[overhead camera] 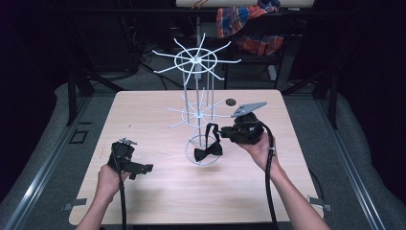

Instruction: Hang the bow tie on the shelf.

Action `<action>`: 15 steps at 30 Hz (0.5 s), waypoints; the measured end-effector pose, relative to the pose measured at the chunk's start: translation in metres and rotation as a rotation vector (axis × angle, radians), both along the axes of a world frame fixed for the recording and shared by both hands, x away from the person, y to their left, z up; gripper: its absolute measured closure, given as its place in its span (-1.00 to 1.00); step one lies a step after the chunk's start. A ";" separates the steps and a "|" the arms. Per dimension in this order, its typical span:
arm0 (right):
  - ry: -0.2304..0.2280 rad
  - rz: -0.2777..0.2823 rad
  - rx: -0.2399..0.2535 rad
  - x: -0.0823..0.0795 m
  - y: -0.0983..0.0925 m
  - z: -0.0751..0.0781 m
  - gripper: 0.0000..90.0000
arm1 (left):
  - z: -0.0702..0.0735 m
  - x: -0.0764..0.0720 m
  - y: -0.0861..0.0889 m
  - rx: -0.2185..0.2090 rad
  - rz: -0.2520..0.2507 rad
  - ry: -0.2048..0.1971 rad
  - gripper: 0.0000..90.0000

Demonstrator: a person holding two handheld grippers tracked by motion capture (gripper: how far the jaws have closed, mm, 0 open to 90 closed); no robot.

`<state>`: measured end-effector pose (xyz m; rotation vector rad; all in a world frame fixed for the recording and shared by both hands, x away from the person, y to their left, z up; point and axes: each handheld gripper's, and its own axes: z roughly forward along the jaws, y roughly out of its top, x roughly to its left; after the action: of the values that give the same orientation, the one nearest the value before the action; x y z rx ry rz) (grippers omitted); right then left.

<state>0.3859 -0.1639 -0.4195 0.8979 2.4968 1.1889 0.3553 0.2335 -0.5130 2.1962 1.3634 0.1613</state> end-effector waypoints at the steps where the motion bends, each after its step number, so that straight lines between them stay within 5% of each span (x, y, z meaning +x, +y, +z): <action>1: 0.000 0.000 0.000 0.000 0.000 0.000 0.74 | 0.000 0.000 0.000 0.000 0.000 0.000 -1.00; 15: 0.006 -0.051 -0.029 -0.014 -0.018 0.012 0.27 | 0.001 0.000 0.000 -0.001 -0.002 -0.005 -1.00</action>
<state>0.3719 -0.1821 -0.4072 0.9535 2.4740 1.1325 0.3553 0.2332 -0.5122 2.1949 1.3583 0.1659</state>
